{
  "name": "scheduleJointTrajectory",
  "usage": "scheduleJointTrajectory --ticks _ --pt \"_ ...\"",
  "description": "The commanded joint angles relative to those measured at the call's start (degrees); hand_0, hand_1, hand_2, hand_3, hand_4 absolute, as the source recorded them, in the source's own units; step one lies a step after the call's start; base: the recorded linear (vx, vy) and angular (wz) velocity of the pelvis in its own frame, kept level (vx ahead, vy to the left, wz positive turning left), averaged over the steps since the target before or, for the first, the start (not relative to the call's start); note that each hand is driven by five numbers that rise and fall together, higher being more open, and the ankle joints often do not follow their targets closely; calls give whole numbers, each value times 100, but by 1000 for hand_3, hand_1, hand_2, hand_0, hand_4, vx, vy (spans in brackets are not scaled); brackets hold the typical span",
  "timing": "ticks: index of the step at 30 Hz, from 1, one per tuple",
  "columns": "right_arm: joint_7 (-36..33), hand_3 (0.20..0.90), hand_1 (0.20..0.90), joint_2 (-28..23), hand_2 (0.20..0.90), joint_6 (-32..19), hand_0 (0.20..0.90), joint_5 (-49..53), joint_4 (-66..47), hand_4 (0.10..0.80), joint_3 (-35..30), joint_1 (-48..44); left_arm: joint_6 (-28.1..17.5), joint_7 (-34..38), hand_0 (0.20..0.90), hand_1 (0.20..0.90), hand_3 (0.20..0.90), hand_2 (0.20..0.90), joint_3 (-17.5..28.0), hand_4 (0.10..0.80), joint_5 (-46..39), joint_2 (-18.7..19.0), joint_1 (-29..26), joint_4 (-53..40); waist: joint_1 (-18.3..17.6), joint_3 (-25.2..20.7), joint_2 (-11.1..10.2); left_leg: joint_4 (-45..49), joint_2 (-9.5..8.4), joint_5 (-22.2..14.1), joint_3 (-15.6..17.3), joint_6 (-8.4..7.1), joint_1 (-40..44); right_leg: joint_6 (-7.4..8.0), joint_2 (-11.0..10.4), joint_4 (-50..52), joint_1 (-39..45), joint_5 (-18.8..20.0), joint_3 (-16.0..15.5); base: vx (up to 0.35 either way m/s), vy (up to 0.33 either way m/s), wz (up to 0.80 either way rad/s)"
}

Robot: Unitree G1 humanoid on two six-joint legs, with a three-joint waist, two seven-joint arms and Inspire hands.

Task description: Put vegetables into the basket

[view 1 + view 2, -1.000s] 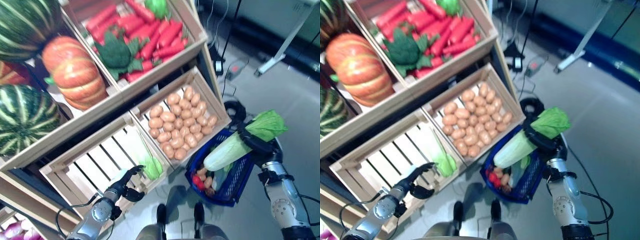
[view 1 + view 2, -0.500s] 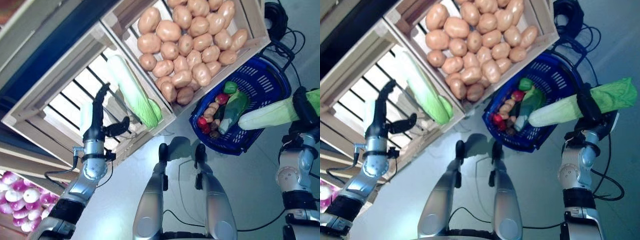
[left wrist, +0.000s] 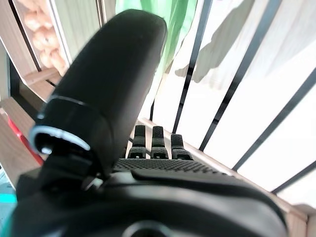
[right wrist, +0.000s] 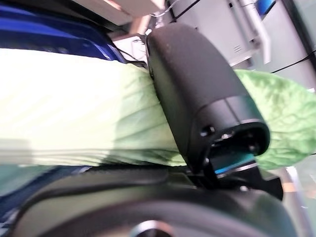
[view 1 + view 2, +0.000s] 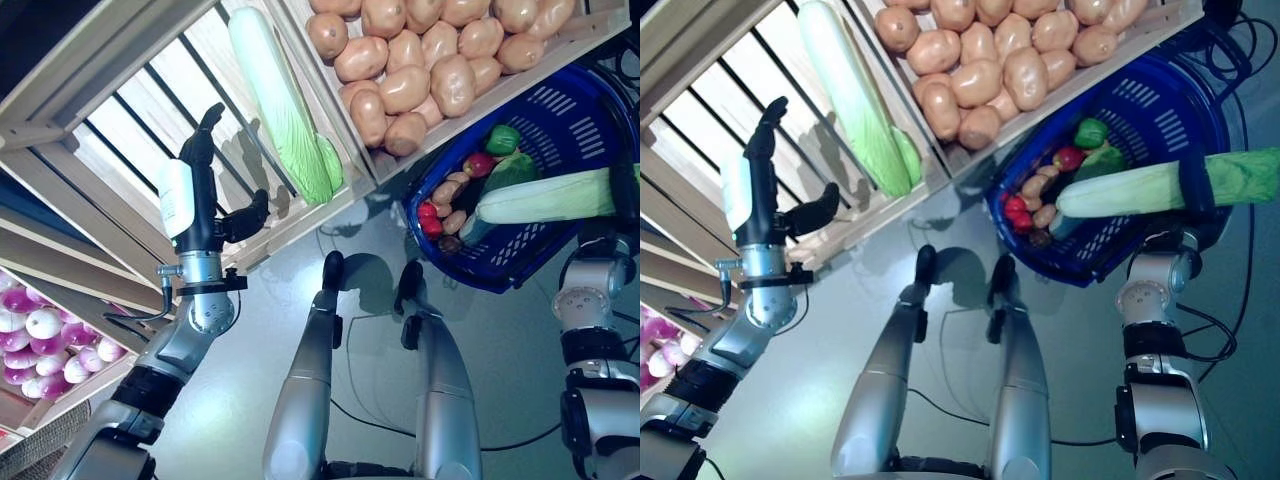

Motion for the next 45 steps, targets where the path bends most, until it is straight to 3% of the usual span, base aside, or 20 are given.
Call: scheduleJointTrajectory --ticks 1,3,4,5,6,11,15,20,26,28,33,41,45 --pt "379 300 300 -547 300 -95 300 179 -39 400 -58 -361 -305 309 900 900 900 900 212 800 53 121 -314 -477 82 -32 -67 628 -290 -242 63 148 -361 124 5 -199 314 261 12 4 59 2" --pt "274 300 300 -475 300 103 300 209 223 400 14 -483 -314 366 900 900 900 900 115 800 78 93 -392 -427 92 -32 -39 673 -303 -281 72 140 -391 118 0 -169 281 250 8 5 56 1" --pt "285 359 359 -410 359 140 359 209 352 439 85 -536 -329 359 900 900 900 900 46 800 92 77 -443 -416 103 -32 -26 673 -310 -296 76 141 -386 110 -2 -175 286 245 -3 16 50 6" --pt "267 672 672 -389 672 197 672 262 395 648 132 -563 -344 375 900 900 900 900 -12 800 68 67 -464 -430 111 -32 -23 667 -325 -306 74 142 -379 103 -6 -194 296 246 -16 22 50 7" --pt "282 900 900 -363 900 162 900 312 461 800 153 -581 -343 382 900 900 900 900 -44 800 73 39 -474 -453 120 -32 -20 645 -331 -309 70 149 -367 100 2 -214 306 250 -27 24 49 3" --pt "79 900 900 -239 900 421 900 346 801 800 177 -677 -424 598 900 900 900 900 -214 800 514 59 -531 -420 121 -32 7 534 -361 -297 96 153 -255 112 47 -310 385 294 -43 22 48 1" --pt "-1089 900 900 -380 900 725 900 -523 1519 800 230 -790 -328 666 900 900 900 900 -409 800 662 265 -682 -524 134 -32 52 392 -360 -250 138 174 -145 121 89 -433 460 358 -43 16 78 0" --pt "-1639 900 900 -529 900 425 900 -781 1868 800 420 -1107 -35 955 900 900 900 900 -697 800 1286 567 -980 -508 108 -32 120 246 -360 -214 199 192 6 119 138 -581 571 405 -10 28 95 -4" --pt "-1704 900 900 -328 900 335 900 -806 1169 800 544 -693 459 1445 900 900 900 900 -666 800 2127 1163 -1245 -497 -27 -32 83 -35 -314 -54 327 207 97 103 200 -857 618 516 61 0 80 -9" --pt "-1713 900 900 -289 900 423 900 -807 997 800 536 -304 699 1367 900 900 900 900 -551 800 2309 1509 -1232 -358 -87 -32 71 -110 -274 -64 365 181 186 115 213 -902 677 495 114 18 64 -2" --pt "-1548 900 900 -317 900 541 900 -878 804 800 538 14 1070 1224 900 900 900 900 -425 800 2570 1940 -1061 -186 -145 -32 111 -243 -236 46 410 184 207 96 230 -1008 690 549 149 -10 54 -4" --pt "-1108 900 900 -461 900 536 900 -820 104 800 705 585 1454 1211 900 900 900 900 -356 800 3028 2490 -717 354 -261 -32 193 -373 -167 130 470 115 247 101 198 -1151 753 536 181 -31 49 -4" --pt "-1109 900 900 -412 900 421 900 -934 -221 800 732 849 1457 1213 900 900 900 900 -398 800 2888 2526 -671 610 -315 -32 231 -470 -147 203 502 90 244 111 157 -1219 746 551 203 -33 38 -1"
